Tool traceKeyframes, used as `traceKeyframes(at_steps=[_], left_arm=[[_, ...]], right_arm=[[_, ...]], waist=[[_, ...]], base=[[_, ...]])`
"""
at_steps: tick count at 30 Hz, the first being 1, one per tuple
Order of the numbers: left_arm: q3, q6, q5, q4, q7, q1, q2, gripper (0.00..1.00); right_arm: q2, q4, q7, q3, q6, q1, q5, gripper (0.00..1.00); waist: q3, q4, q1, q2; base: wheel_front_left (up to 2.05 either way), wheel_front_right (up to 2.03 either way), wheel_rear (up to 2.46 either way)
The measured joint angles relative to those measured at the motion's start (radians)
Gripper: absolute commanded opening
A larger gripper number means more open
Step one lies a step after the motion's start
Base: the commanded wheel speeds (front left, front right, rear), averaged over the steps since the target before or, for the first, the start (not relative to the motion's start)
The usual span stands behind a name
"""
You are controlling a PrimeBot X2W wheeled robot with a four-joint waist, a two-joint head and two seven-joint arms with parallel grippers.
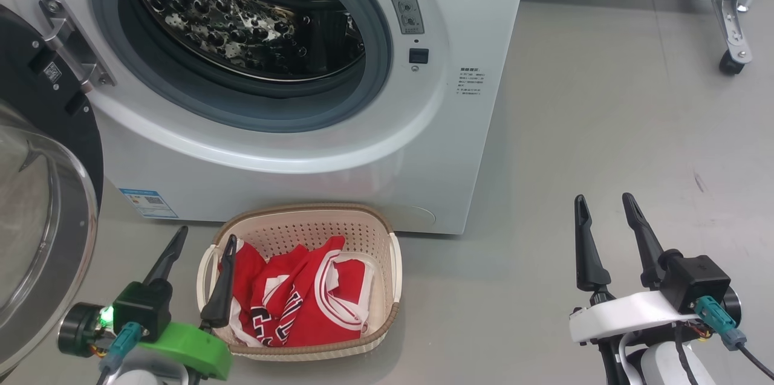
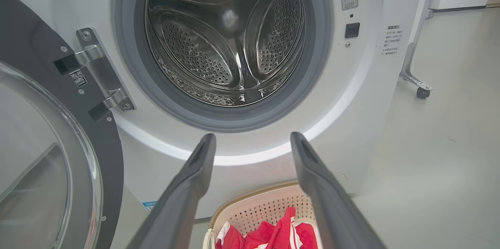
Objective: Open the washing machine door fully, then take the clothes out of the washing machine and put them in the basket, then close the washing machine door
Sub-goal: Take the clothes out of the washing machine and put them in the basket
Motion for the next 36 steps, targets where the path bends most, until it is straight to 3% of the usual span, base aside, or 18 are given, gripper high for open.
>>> traceKeyframes(at_steps=[13,36], left_arm=[[0.062,0.001,-0.002,-0.103,0.0,0.021,-0.038,1.0],[0.085,-0.002,0.028,-0.138,0.0,0.093,-0.062,1.0]], right_arm=[[0.002,-0.007,0.0,-0.011,0.001,0.001,0.0,1.0],[0.004,0.0,0.0,-0.016,0.013,0.026,-0.002,1.0]], waist=[[-0.004,-0.013,0.0,0.0],[-0.04,-0.004,0.0,0.0]], base=[[0.0,0.0,0.0],[0.0,0.0,0.0]])
